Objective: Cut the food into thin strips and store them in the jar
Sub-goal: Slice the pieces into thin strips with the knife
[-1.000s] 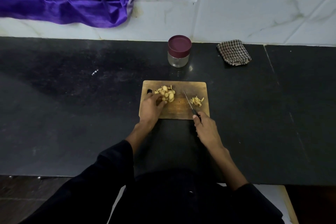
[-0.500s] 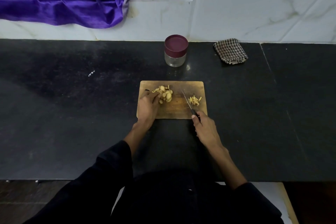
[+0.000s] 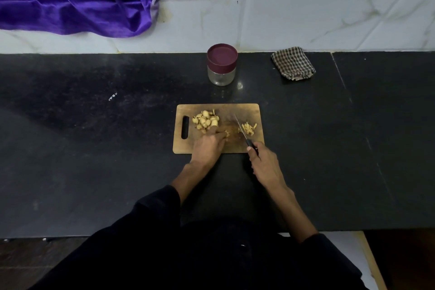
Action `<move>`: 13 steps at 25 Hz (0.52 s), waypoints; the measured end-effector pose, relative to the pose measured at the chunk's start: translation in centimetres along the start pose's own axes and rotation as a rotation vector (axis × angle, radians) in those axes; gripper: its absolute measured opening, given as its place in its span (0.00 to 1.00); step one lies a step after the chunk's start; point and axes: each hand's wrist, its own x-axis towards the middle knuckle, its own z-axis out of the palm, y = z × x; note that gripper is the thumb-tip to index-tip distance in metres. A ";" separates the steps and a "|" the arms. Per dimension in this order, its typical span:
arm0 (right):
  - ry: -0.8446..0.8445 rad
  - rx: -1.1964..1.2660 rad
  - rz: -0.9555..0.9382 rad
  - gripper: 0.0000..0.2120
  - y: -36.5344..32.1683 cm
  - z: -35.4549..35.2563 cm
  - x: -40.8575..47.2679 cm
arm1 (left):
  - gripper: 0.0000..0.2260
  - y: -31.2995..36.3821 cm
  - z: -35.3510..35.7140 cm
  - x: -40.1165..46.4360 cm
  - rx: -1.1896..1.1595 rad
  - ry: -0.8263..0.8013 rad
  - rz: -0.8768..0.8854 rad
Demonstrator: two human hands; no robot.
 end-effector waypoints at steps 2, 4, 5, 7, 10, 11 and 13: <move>-0.012 -0.011 0.001 0.17 0.1 0.1 0.2 | 0.11 -1.1 -0.4 -0.7 -0.125 0.122 -0.044; -0.019 -0.023 -0.004 0.18 0.2 0.4 0.4 | 0.11 -2.4 -1.0 -1.0 -0.225 0.219 -0.175; -0.019 -0.025 -0.007 0.18 0.2 0.5 0.4 | 0.11 -2.8 -1.2 -1.0 -0.241 0.232 -0.233; -0.026 -0.023 -0.010 0.19 0.3 0.6 0.6 | 0.12 -3.2 -1.2 -0.7 -0.225 0.212 -0.275; -0.037 -0.025 -0.007 0.20 0.4 0.5 0.7 | 0.13 -3.2 -1.0 -0.4 -0.208 0.200 -0.273; -0.037 -0.027 -0.007 0.20 0.4 0.5 0.7 | 0.13 -3.2 -1.0 -0.3 -0.207 0.197 -0.270; -0.037 -0.030 -0.013 0.19 0.2 0.5 0.7 | 0.12 -3.4 -1.1 -0.2 -0.197 0.201 -0.255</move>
